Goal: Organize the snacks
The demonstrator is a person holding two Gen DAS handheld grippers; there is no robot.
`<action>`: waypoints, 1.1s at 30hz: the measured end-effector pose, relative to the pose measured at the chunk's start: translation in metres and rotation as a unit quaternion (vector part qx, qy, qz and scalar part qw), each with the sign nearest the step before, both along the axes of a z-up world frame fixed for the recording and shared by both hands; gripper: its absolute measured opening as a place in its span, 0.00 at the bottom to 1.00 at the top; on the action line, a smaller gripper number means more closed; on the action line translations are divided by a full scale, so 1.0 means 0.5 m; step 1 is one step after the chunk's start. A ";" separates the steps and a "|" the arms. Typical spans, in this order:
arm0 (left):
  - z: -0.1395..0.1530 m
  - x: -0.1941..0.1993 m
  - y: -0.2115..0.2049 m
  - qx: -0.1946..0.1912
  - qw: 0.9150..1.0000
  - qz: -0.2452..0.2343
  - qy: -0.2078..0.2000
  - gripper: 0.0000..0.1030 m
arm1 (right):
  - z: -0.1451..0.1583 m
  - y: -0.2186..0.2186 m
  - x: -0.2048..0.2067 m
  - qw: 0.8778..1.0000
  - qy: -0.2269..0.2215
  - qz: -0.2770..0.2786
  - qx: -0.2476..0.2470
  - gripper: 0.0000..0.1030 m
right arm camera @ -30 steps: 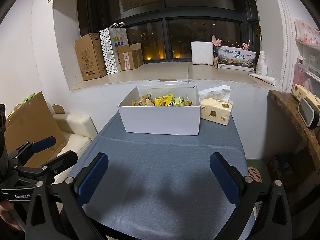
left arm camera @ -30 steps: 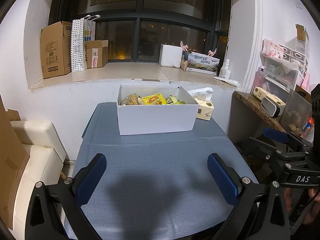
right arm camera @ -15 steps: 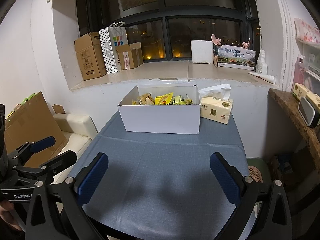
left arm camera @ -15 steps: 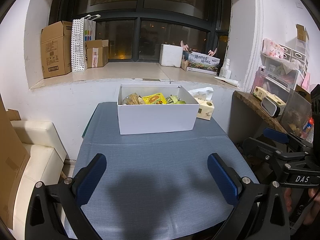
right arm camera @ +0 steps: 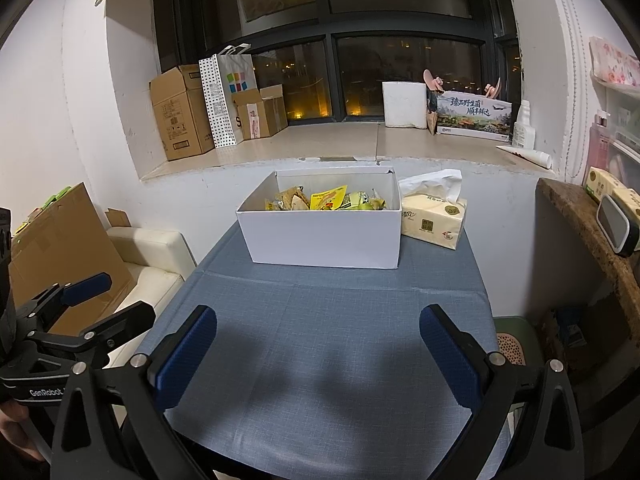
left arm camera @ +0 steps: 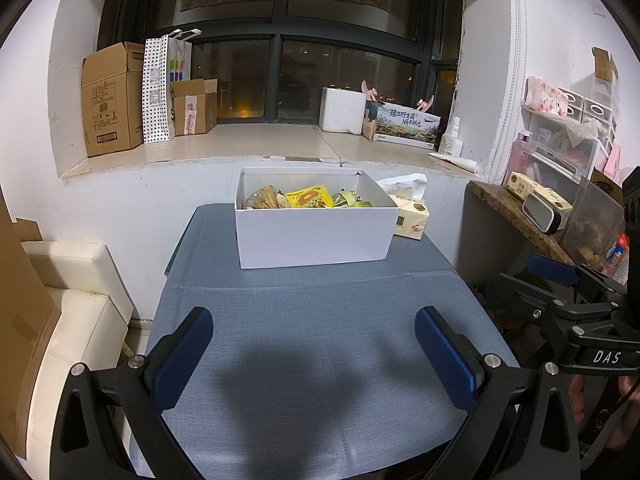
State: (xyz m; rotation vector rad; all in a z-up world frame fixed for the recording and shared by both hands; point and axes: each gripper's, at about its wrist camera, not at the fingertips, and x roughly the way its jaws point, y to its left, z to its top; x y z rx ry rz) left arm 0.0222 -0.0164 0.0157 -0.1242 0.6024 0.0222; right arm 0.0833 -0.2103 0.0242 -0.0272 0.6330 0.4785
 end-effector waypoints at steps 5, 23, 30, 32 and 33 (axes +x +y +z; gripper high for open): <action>0.000 0.001 0.001 0.000 1.000 0.000 0.000 1.00 | 0.001 0.001 -0.001 1.000 -0.001 0.000 0.000 1.00; 0.001 0.003 0.002 0.003 1.000 0.001 0.002 1.00 | -0.002 0.001 -0.001 1.000 -0.001 0.002 -0.001 1.00; -0.001 0.001 0.004 0.002 1.000 -0.001 0.002 1.00 | -0.002 0.001 -0.002 1.000 -0.001 0.002 -0.001 1.00; -0.001 0.001 0.003 0.003 1.000 -0.001 0.002 1.00 | -0.002 0.001 -0.002 1.000 -0.001 0.002 -0.001 1.00; -0.001 0.001 0.003 0.003 1.000 -0.001 0.002 1.00 | -0.002 0.001 -0.002 1.000 -0.001 0.002 -0.001 1.00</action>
